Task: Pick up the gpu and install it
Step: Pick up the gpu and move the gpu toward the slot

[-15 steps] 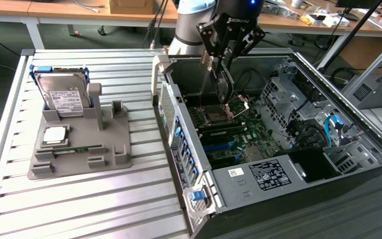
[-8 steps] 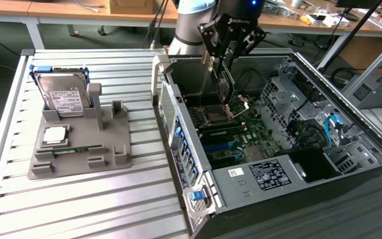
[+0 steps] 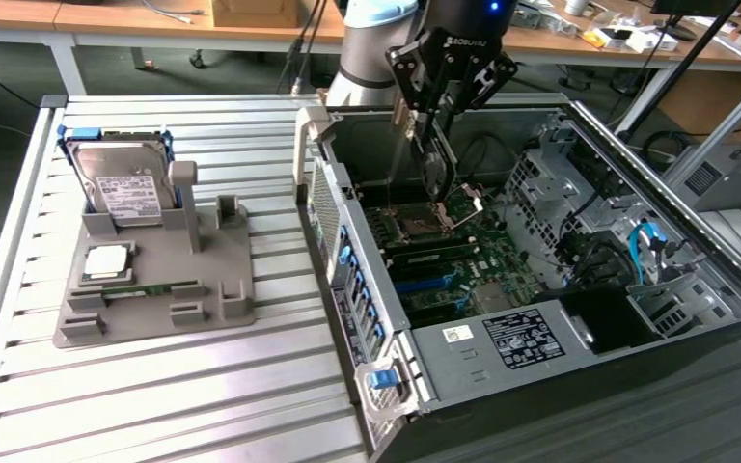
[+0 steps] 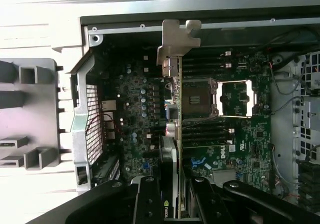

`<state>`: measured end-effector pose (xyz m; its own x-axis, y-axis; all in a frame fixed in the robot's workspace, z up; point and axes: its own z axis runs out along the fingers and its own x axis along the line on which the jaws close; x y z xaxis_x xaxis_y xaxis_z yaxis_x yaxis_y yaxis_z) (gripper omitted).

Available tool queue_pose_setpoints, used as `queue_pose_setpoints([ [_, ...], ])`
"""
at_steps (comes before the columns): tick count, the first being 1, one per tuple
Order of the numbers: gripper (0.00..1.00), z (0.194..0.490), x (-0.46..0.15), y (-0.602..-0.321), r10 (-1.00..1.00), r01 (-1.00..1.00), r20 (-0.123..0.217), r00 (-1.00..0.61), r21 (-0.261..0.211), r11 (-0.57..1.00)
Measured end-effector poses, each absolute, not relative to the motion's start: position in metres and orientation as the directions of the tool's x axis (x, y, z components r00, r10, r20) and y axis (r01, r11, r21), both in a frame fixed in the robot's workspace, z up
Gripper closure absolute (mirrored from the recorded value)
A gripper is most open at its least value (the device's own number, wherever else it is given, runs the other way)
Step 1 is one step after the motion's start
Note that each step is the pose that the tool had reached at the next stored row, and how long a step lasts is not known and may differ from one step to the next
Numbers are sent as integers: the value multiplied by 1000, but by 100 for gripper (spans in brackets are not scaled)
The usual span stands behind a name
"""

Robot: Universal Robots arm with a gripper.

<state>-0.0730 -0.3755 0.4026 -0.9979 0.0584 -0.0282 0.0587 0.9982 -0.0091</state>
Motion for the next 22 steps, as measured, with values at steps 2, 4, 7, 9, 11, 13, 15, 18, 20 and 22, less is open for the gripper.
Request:
queue_pose_setpoints([
  [2,73,402,-72,-375,58,59,-28,-998,-9,998],
  [4,73,402,-72,-375,58,59,-28,-998,-9,998],
  [7,73,402,-71,-375,58,59,-28,-998,-9,998],
  [9,73,401,-70,-375,58,59,-28,-998,-9,998],
  [11,73,401,-70,-375,58,59,-28,-998,-9,998],
  [13,73,401,-69,-375,58,59,-28,-998,-10,998],
  [15,73,400,-67,-375,58,59,-28,-998,-11,998],
  [18,73,399,-64,-376,58,59,-28,-998,-12,998],
  [20,73,398,-63,-376,58,59,-28,-998,-13,998],
  [22,73,397,-62,-376,58,59,-28,-998,-14,998],
])
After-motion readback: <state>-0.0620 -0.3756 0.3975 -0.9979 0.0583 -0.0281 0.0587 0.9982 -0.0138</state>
